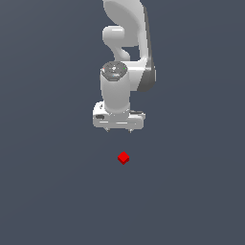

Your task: Pick up the red cube and move it to a goal position.

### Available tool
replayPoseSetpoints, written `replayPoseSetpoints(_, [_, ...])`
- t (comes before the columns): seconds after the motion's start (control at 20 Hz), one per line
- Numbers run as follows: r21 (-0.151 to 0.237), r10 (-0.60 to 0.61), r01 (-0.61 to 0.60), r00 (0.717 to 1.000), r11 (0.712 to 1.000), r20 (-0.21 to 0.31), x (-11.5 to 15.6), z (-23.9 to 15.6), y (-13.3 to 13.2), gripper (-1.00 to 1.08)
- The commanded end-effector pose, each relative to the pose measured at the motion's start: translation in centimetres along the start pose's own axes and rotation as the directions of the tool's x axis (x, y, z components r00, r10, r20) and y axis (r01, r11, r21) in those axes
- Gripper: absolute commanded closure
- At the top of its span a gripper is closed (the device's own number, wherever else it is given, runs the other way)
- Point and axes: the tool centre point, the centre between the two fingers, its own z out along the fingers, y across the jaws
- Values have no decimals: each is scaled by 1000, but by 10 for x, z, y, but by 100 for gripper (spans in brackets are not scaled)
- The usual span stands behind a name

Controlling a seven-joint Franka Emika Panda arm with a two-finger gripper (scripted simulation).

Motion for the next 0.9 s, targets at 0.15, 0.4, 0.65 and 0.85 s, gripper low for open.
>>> replayPoseSetpoints(0.15, [0,5,-5,1000,1000,0,0,1,0,-92])
replayPoseSetpoints(0.4, [-1,39,-39,999,999,-2,3,7,-3,-92])
replayPoseSetpoints(0.65, [-2,105,-105,995,995,-5,8,19,-7,-92])
replayPoseSetpoints(0.85, [-3,180,-180,984,984,-8,15,33,-12,-92])
